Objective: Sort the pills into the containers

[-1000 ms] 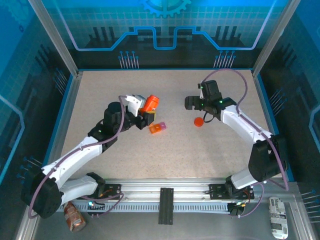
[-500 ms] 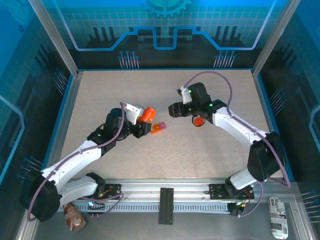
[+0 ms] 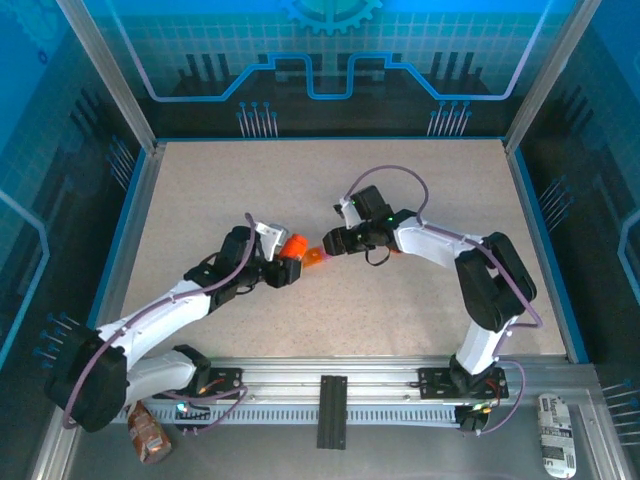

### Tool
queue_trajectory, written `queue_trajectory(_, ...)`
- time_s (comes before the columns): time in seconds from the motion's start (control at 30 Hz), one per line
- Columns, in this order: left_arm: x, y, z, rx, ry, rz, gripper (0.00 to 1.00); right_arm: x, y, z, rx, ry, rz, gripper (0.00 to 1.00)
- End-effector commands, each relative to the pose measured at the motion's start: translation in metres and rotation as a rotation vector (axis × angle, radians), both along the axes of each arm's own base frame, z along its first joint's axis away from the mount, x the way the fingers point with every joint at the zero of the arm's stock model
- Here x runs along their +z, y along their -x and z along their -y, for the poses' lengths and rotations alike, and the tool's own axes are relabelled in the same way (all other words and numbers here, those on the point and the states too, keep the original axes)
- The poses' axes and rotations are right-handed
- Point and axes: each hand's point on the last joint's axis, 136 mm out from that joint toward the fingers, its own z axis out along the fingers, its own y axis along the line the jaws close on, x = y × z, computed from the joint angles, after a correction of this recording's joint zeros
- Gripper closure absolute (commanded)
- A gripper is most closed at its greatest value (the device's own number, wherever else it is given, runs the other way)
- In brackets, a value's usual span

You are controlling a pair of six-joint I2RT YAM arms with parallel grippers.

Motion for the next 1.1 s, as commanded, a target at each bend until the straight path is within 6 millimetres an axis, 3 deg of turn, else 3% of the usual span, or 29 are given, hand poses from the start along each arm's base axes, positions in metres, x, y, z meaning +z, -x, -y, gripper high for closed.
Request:
queue_trajectory(0.0, -0.013, 0.008, 0.003, 0.002, 0.007, -0.072, 1.0, 0.001, -0.011, -0.012, 0.0, -0.023, 0.015, 0.46)
queue_trajectory(0.7, -0.052, 0.005, 0.01, -0.025, -0.026, -0.171, 1.0, -0.024, -0.025, -0.017, -0.021, 0.013, -0.003, 0.45)
queue_trajectory(1.07, -0.059, 0.0, 0.012, -0.02, -0.047, -0.216, 1.0, -0.031, -0.029, -0.017, -0.027, 0.026, -0.009, 0.45)
